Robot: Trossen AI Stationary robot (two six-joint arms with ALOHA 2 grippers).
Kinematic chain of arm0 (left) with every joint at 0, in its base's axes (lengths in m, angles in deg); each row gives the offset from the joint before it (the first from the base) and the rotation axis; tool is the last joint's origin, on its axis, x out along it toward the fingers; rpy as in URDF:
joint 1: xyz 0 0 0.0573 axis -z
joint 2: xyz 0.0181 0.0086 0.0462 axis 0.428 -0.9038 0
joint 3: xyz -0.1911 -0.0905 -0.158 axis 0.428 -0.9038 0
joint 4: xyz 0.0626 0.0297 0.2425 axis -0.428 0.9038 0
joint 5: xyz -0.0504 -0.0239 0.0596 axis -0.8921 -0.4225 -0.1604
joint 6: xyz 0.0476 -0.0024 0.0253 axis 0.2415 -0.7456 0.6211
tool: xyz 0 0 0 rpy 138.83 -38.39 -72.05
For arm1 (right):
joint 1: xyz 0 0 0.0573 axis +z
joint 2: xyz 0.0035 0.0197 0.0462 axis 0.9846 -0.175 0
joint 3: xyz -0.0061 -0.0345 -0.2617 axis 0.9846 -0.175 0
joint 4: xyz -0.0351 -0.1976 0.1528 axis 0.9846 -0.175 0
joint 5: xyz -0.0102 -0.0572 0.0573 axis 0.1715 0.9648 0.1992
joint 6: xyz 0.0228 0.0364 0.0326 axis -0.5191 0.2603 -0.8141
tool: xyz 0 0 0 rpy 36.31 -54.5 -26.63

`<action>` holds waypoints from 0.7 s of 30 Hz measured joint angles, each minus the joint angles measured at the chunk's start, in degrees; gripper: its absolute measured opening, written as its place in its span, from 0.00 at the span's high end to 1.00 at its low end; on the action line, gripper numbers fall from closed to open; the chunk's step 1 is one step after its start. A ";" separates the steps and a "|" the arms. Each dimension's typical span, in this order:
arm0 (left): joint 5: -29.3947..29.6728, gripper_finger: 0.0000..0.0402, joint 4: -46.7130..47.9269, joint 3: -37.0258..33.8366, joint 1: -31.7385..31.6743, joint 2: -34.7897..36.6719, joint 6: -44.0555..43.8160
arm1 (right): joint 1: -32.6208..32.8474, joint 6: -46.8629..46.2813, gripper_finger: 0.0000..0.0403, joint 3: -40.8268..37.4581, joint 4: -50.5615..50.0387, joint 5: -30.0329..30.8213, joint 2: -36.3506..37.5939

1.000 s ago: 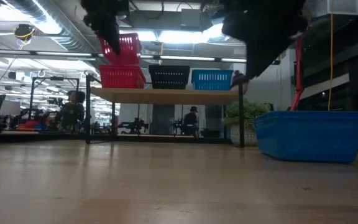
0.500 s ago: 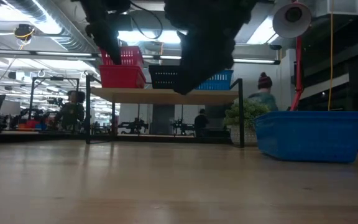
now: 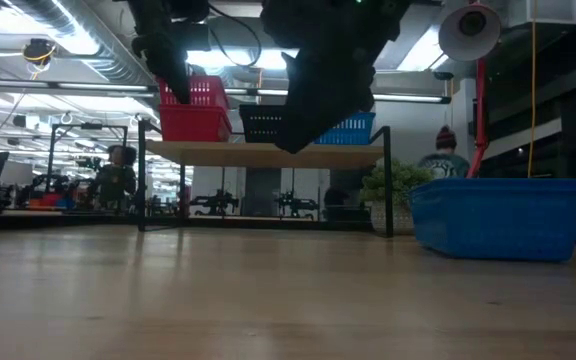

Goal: Stack baskets on shelf by color
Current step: Stack the red bin on top of the red bin on the shelf

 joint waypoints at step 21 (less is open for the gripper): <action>1.71 0.78 2.86 6.45 2.05 0.24 -1.40 | 0.15 0.15 0.72 0.00 -0.17 -0.50 0.02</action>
